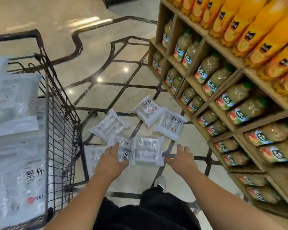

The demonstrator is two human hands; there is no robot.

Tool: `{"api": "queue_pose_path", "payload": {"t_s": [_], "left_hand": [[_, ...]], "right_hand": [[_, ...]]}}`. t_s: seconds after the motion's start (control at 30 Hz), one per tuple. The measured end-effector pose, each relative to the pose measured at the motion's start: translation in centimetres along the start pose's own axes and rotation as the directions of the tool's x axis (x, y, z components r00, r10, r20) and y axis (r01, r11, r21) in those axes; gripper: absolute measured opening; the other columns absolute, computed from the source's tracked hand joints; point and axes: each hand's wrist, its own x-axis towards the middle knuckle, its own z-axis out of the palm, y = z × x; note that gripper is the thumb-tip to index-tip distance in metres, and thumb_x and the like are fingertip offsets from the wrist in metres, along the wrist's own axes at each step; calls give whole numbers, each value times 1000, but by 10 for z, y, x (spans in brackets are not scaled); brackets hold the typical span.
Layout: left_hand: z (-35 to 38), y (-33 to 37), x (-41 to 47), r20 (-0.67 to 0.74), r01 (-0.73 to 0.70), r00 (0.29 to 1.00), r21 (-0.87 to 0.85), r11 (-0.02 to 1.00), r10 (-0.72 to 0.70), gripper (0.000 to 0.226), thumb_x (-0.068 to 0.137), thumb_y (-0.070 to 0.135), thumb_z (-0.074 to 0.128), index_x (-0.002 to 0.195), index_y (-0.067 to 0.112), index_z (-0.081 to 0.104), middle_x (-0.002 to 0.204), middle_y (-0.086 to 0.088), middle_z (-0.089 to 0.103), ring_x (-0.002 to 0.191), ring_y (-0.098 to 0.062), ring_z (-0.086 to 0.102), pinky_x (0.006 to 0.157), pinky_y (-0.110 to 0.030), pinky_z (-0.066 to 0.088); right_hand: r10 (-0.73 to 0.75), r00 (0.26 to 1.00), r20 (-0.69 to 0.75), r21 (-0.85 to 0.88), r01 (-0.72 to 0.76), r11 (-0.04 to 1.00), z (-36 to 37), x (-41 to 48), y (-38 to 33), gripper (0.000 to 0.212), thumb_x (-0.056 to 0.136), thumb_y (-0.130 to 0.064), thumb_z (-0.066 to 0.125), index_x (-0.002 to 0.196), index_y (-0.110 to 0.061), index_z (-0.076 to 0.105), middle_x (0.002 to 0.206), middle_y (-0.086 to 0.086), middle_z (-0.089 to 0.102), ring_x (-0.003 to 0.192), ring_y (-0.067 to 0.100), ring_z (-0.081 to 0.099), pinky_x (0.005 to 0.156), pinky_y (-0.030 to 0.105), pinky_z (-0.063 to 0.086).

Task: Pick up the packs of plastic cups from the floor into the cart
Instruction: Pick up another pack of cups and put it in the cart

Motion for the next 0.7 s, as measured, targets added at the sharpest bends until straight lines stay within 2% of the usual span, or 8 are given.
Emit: {"api": "queue_pose_path", "payload": {"t_s": [0.07, 0.17, 0.33, 0.47, 0.57, 0.67, 0.7], "left_hand": [[8, 17, 9, -18, 29, 999, -31, 999, -30, 90, 86, 56, 60, 158, 27, 13, 161, -4, 24, 145, -28, 23, 115, -43, 28], [23, 22, 32, -13, 74, 997, -23, 997, -74, 89, 82, 61, 55, 156, 24, 21, 155, -5, 34, 139, -28, 32, 111, -42, 32], [88, -4, 121, 70, 166, 984, -34, 986, -163, 77, 88, 55, 58, 152, 25, 30, 151, -5, 40, 139, -24, 34, 113, -40, 31], [189, -49, 240, 99, 169, 981, -7, 986, -167, 68, 90, 51, 60, 149, 26, 36, 148, -4, 42, 131, -25, 44, 108, -41, 36], [287, -82, 340, 120, 136, 984, -13, 991, -133, 63, 88, 52, 60, 143, 26, 45, 136, -3, 51, 124, -27, 50, 104, -42, 42], [382, -109, 422, 102, 94, 990, 1, 996, -94, 61, 84, 52, 63, 134, 20, 50, 128, -10, 56, 113, -31, 57, 88, -49, 54], [408, -117, 441, 76, 89, 993, 20, 996, -90, 61, 85, 48, 64, 134, 16, 49, 129, -12, 55, 113, -33, 57, 88, -49, 54]], "right_hand": [[-4, 1000, 8, -2, 4, 1000, -10, 20, 7, 95, 82, -59, 60, 154, -16, 14, 142, 14, 30, 130, 37, 36, 101, 46, 42], [-23, 999, 42, -12, 24, 1000, -5, 52, 13, 89, 84, -54, 61, 153, -15, 17, 141, 14, 31, 130, 37, 37, 103, 47, 40], [39, 991, 127, 27, -42, 999, 59, 138, 33, 89, 88, -53, 59, 156, -20, 12, 159, 12, 16, 141, 34, 26, 111, 47, 36], [30, 988, 150, -23, -26, 999, 154, 239, 56, 85, 90, -53, 57, 155, -18, 15, 157, 10, 20, 140, 31, 28, 110, 46, 37], [14, 987, 159, -14, -12, 1000, 239, 326, 70, 82, 89, -53, 60, 152, -20, 19, 154, 9, 23, 138, 31, 31, 107, 45, 39], [-23, 990, 140, 11, 22, 1000, 319, 405, 81, 88, 89, -53, 62, 155, -19, 14, 156, 11, 23, 140, 32, 28, 109, 46, 36], [-23, 991, 129, 18, 21, 1000, 341, 428, 85, 89, 89, -52, 63, 155, -17, 14, 155, 13, 24, 141, 33, 28, 109, 46, 35]]}}
